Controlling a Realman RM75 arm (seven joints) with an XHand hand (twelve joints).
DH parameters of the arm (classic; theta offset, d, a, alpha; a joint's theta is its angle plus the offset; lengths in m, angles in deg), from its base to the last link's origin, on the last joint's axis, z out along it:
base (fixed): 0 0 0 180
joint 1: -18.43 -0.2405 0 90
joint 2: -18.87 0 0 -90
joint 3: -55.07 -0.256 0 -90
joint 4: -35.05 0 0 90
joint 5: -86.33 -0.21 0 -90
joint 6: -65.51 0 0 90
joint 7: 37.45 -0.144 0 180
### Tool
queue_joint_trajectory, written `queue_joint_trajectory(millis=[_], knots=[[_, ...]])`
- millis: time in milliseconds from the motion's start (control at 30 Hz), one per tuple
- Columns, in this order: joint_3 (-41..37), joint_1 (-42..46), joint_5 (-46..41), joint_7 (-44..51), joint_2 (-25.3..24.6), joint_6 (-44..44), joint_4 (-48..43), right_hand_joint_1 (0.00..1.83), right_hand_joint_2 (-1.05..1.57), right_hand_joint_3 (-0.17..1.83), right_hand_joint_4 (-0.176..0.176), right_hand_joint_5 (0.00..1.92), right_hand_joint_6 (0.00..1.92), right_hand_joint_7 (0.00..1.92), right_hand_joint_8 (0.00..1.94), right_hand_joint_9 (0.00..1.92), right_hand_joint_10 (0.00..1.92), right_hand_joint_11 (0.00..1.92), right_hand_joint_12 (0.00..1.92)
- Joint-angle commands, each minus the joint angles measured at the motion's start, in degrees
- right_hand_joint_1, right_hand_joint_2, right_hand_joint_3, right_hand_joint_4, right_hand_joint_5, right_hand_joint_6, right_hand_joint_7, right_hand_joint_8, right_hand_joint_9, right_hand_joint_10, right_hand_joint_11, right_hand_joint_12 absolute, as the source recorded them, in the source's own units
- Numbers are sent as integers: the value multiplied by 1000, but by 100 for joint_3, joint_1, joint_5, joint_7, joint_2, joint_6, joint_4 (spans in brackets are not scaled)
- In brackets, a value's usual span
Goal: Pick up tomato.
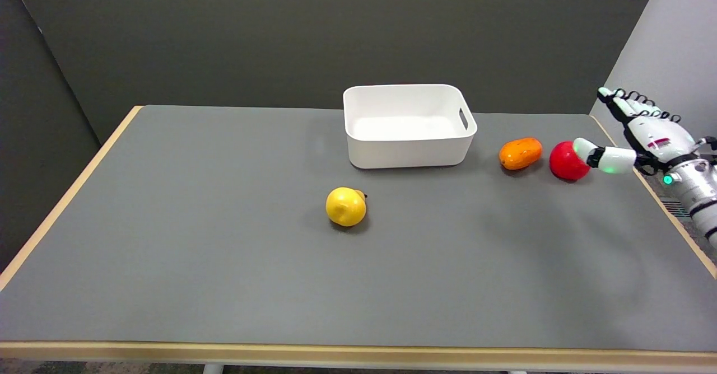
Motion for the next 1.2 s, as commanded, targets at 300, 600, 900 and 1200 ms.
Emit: queue_joint_trajectory(millis=[300,600,900,1200], knots=[[251,-1701,358,167,-543,2852,-770,169,487,984,72,4,176,28,186,21,419,18,897],[647,-1907,330,198,-1054,3006,-1218,163,477,978,73,32,152,67,216,52,490,36,933],[655,-1984,314,183,-1281,3346,-1794,165,472,976,72,49,136,89,245,74,519,53,960],[700,-2191,314,166,-1517,3498,-2384,167,484,986,78,69,123,92,240,80,522,58,959]])
